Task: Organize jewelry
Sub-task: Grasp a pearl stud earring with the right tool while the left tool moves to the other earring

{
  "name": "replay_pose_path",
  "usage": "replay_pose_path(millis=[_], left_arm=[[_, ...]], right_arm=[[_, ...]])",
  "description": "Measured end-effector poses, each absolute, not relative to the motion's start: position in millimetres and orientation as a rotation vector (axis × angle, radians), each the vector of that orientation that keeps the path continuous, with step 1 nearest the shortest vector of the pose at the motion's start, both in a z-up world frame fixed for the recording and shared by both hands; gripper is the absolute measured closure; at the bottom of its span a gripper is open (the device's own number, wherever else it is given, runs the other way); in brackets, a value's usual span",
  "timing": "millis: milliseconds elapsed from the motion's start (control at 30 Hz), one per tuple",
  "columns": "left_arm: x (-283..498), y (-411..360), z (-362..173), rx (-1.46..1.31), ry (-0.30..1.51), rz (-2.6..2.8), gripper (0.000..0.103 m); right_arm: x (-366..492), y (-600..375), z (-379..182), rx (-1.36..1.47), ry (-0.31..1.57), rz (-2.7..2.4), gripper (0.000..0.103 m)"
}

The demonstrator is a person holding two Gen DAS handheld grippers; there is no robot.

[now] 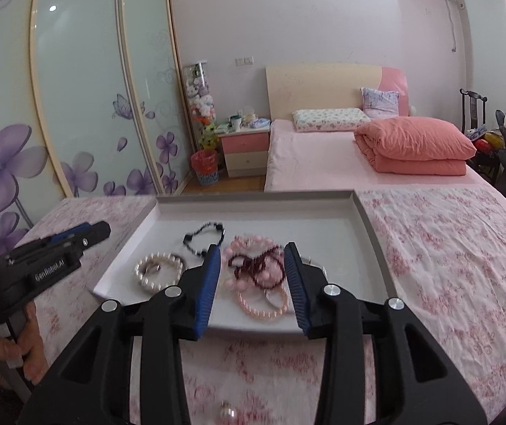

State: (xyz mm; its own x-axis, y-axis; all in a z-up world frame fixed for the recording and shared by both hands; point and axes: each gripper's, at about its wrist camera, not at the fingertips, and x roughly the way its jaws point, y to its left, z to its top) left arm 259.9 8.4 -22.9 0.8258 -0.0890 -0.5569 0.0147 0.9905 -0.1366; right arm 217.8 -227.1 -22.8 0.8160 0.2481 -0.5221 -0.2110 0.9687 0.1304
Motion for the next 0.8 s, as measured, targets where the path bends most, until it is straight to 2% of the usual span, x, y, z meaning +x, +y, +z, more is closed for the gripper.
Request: replay_pose_path(millis=[167,333,633,733,800], left_arm=[[232.8,13.6,-26.9,-0.109,0.616,-0.068,0.066],[210.7,14.0,-38.2,-0.089,0.658,-0.094,0.063],[198.4,24.7,-54.0,-0.108,0.704,-0.076,0.061],[196.7,25.0,-55.1,-0.107,0.706,-0.076,0.061],[196.0,23.9,-54.9,-0.106,0.708,-0.08,0.06]], right_arm=[[196.2,-229.4,-42.9,0.046,0.684,0.296,0.065],[177.0,-226.3,-70.7,0.042,0.816,0.362,0.071],[165.2,-209.6,-90.2,-0.027,0.886,0.363,0.076],[170.2,-207.2,-91.3,-0.031,0.896,0.351,0.079],[172.2,-204.8,-92.4,-0.049,0.895,0.337,0.089]])
